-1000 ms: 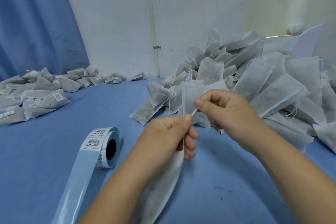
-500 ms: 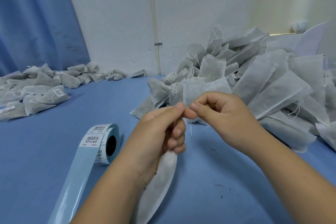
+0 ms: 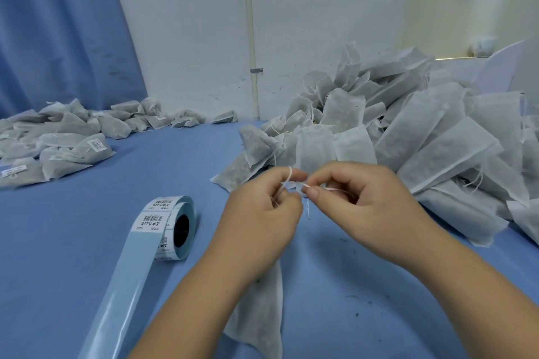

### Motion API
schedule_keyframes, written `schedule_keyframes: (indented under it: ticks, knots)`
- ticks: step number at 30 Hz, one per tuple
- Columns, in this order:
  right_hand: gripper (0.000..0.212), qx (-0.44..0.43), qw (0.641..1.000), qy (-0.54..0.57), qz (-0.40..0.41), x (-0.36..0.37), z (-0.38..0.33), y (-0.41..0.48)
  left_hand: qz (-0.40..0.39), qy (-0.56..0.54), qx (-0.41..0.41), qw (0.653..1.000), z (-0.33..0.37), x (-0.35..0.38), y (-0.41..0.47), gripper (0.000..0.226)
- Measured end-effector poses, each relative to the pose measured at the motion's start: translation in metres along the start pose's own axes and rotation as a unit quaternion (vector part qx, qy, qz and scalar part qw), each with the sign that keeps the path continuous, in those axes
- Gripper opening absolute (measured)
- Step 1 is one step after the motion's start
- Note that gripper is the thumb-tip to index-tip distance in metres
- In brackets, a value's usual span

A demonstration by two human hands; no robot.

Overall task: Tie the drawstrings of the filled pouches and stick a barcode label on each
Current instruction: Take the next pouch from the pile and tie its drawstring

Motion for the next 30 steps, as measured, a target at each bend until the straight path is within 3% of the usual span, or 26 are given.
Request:
schedule_keyframes:
  ticks: [2, 4, 8, 14, 18, 20, 22, 24, 27, 30]
  knots:
    - [0.014, -0.024, 0.999, -0.018, -0.012, -0.004, -0.004, -0.001, -0.007, 0.052, 0.037, 0.998, 0.002, 0.002, -0.002, 0.011]
    - [0.009, -0.030, 0.999, -0.012, -0.016, -0.006, -0.007, -0.002, -0.012, 0.113, 0.077, 0.990, 0.003, 0.005, -0.004, 0.022]
    - [0.005, 0.012, 0.996, 0.086, -0.005, -0.011, -0.008, -0.001, -0.036, 0.109, 0.096, 0.989, 0.007, 0.009, -0.007, 0.030]
    - [0.015, 0.138, 0.977, 0.159, 0.027, -0.009, 0.012, 0.004, -0.129, -0.082, -0.027, 0.988, 0.008, 0.014, -0.009, 0.030]
    - [0.009, 0.203, 0.975, 0.089, -0.017, 0.002, 0.022, 0.000, -0.147, -0.209, -0.107, 0.961, 0.009, 0.015, -0.007, 0.030]
    - [0.004, 0.197, 0.980, 0.015, 0.008, 0.001, 0.023, 0.001, -0.133, -0.246, -0.132, 0.951, 0.006, 0.014, -0.006, 0.032]
    - [0.018, 0.156, 0.984, -0.061, 0.065, -0.007, 0.021, 0.003, -0.111, -0.269, -0.161, 0.943, 0.001, 0.012, -0.005, 0.040]
    - [0.023, 0.120, 0.987, -0.031, 0.098, -0.011, 0.015, 0.003, -0.091, -0.277, -0.182, 0.939, -0.003, 0.012, -0.003, 0.043]
    - [0.018, 0.108, 0.989, 0.080, 0.057, -0.003, 0.005, -0.001, -0.077, -0.271, -0.189, 0.941, -0.007, 0.012, -0.001, 0.042]
    - [0.019, 0.099, 0.990, 0.095, -0.009, 0.007, -0.002, -0.003, -0.078, -0.277, -0.191, 0.939, -0.009, 0.011, -0.001, 0.040]
Point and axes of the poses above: each hand's wrist, its own y-axis towards the middle knuckle, its own x-axis out of the palm, z = x × y, the point moved 4 cm from there along y, towards the middle knuckle, and after that the axes turned 5 degrees about z, right-handed, at the moved point
